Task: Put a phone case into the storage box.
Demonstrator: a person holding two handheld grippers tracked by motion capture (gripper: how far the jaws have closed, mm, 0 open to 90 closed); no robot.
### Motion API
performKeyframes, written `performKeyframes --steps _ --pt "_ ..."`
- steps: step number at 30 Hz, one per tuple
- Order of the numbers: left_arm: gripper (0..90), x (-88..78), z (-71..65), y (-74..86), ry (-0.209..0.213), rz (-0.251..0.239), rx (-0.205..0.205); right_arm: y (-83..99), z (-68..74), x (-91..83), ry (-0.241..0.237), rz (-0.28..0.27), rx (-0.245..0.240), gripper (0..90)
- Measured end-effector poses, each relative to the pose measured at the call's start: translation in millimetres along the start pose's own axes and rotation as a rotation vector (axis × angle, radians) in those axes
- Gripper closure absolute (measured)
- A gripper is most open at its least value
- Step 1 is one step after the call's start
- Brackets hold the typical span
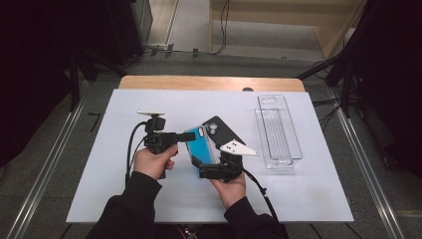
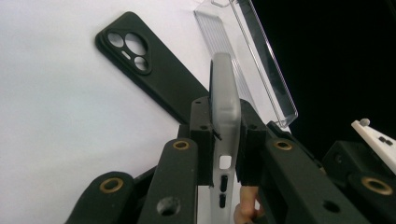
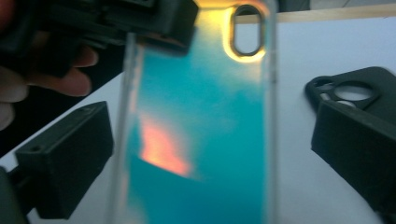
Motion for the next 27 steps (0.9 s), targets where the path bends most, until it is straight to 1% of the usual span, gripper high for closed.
performKeyframes --steps 1,3,4,6,7,10,12,13,15,16,17,20,22,25,27 --pt "80.9 -0.5 -0.2 -0.4 -0.003 -0.002 0.007 -1.1 -0.2 0.2 -0.016 0.026 0.009 0.0" --pt "80.9 -1.8 -0.5 -1.1 -0.011 -0.005 0.016 -3.3 -0.8 -0.7 -0.010 0.062 -0.008 0.0" --pt "80.9 -2.3 -0.7 -1.4 -0.013 -0.009 0.017 -4.4 -1.1 -1.9 -0.011 0.064 -0.016 0.0" --pt "80.8 -3.7 -0.9 -1.9 -0.027 -0.018 0.032 -6.4 -2.2 -4.9 -0.017 0.081 -0.012 0.0" --pt "80.8 -4.5 -0.9 -2.2 -0.036 -0.020 0.042 -6.9 -2.9 -6.4 -0.020 0.095 -0.007 0.0" --pt "80.8 -5.4 -1.6 -3.0 -0.054 -0.037 0.068 -6.4 -4.9 -10.0 -0.016 0.143 -0.026 0.0" --pt "80.8 -6.1 -2.5 -2.9 -0.064 -0.052 0.100 -6.1 -5.5 -12.1 -0.023 0.170 -0.030 0.0" --pt "80.8 -6.6 -2.7 -2.7 -0.074 -0.064 0.120 -6.3 -5.3 -13.1 -0.030 0.181 -0.023 0.0" --pt "80.7 -6.9 -2.9 -1.9 -0.082 -0.073 0.137 -6.7 -5.3 -15.2 -0.041 0.199 -0.023 0.0" --pt "80.8 -6.4 -2.8 -1.4 -0.097 -0.076 0.153 -6.7 -5.0 -16.4 -0.044 0.210 -0.028 0.0" --pt "80.8 -5.7 -3.2 -1.0 -0.104 -0.078 0.162 -7.0 -4.3 -17.5 -0.045 0.220 -0.034 0.0" --pt "80.8 -4.2 -4.8 0.4 -0.119 -0.086 0.209 -8.3 -2.5 -20.5 -0.055 0.239 -0.060 0.0" --pt "80.8 -3.7 -6.8 1.2 -0.133 -0.100 0.252 -9.0 -1.9 -22.6 -0.057 0.239 -0.083 0.0" --pt "80.8 -3.2 -9.6 1.9 -0.136 -0.117 0.282 -8.6 -2.8 -24.8 -0.058 0.262 -0.105 0.0" --pt "80.7 -2.6 -10.9 2.9 -0.138 -0.120 0.304 -7.9 -3.5 -25.8 -0.069 0.278 -0.107 0.0"
Point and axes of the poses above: each handheld gripper's, and its own axes: x roughly forward along the jaws, y roughly out of its underside, z roughly to its left, the point moved 4 cm from there along x, roughly forward along the jaws, and after that the axes turned 13 degrees about x, right-handed, at the moved point
